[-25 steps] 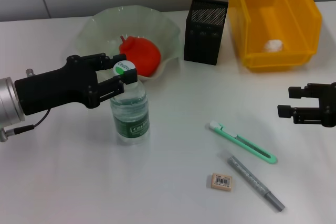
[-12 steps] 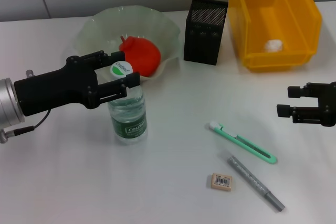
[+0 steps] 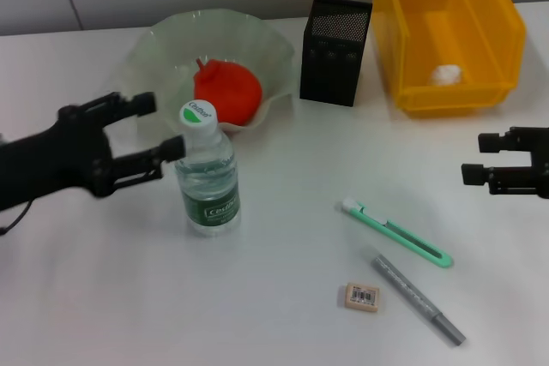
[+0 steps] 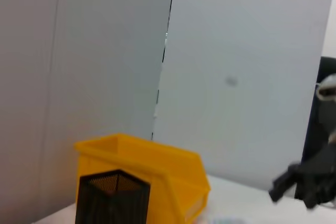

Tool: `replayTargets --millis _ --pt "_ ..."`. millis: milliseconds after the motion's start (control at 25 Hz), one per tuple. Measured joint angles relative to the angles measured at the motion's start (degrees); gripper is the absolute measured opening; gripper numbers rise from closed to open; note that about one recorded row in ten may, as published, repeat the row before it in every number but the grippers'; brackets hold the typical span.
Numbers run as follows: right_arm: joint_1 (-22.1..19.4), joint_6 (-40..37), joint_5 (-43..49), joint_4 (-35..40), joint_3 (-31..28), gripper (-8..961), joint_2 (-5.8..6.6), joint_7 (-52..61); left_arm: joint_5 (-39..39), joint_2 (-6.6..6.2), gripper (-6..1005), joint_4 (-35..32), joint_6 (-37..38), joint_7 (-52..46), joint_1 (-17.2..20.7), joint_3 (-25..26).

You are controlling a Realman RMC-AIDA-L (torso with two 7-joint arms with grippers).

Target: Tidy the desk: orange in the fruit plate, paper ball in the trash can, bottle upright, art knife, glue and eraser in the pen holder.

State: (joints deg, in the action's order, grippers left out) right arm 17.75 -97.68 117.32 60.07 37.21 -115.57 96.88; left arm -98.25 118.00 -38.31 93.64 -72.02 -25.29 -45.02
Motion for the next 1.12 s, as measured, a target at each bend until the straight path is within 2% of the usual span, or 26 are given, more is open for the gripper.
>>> replayTargets --millis 80,160,240,280,320,360,440,480,520,600,640,760,800,880,960,1120 --pt "0.04 -1.80 1.05 3.82 0.05 724 -0.31 2.82 0.00 0.00 808 0.00 0.00 0.00 0.00 0.00" --pt "0.88 -4.15 3.34 8.53 0.27 725 -0.72 6.31 -0.19 -0.20 808 -0.36 2.94 4.07 3.86 0.03" --pt "2.57 -6.46 7.24 13.28 1.42 725 -1.01 11.49 -0.36 -0.22 808 -0.21 3.70 5.05 4.90 -0.09" --pt "4.70 -8.03 12.03 17.41 4.32 725 -1.00 17.36 -0.36 -0.22 808 -0.21 3.70 5.05 4.90 -0.09" --pt "4.70 -8.03 12.03 17.41 4.32 725 -1.00 17.36 -0.40 -0.22 808 -0.19 4.22 5.64 5.67 -0.19" --pt "6.14 -8.78 14.64 19.32 6.46 725 -0.92 20.58 -0.53 -0.09 807 0.16 5.26 7.02 7.36 -0.40" --pt "9.50 -10.42 19.37 20.82 10.84 725 -0.24 26.76 -0.60 -0.05 807 0.81 5.49 7.89 8.01 -0.36" --pt "13.50 -12.03 23.38 20.07 14.56 725 0.45 32.11 -0.60 -0.05 807 0.81 5.49 7.89 8.01 -0.36" --pt "13.50 -12.03 23.38 20.07 14.56 724 0.45 32.11 -0.61 -0.03 807 1.60 5.64 8.75 8.42 -0.26" --pt "20.40 -12.84 29.52 16.60 17.55 724 0.51 37.32 -0.63 -0.13 807 3.72 5.92 10.42 8.77 -0.04" --pt "20.40 -12.84 29.52 16.60 17.55 724 0.51 37.32 -0.63 -0.18 807 4.47 6.17 10.96 8.87 -0.15" --pt "26.11 -10.93 35.00 11.72 19.40 724 -0.81 39.43 -0.63 -0.18 807 4.47 6.17 10.96 8.87 -0.15" --pt "29.85 -8.13 37.78 7.10 21.39 724 -2.01 40.27 -1.11 -0.07 807 4.89 6.48 11.61 9.02 -0.54" --pt "31.35 -6.75 38.65 4.80 22.65 725 -2.49 40.55 -1.58 0.04 807 4.91 6.74 12.38 9.18 -0.54" --pt "34.11 -2.82 39.81 -0.84 26.50 725 -3.18 41.88 -1.58 0.04 808 4.91 6.74 12.38 9.18 -0.54" --pt "38.07 3.88 40.03 -9.44 34.29 724 -3.77 45.12 -2.79 0.12 800 5.51 7.35 13.26 9.28 -0.60"
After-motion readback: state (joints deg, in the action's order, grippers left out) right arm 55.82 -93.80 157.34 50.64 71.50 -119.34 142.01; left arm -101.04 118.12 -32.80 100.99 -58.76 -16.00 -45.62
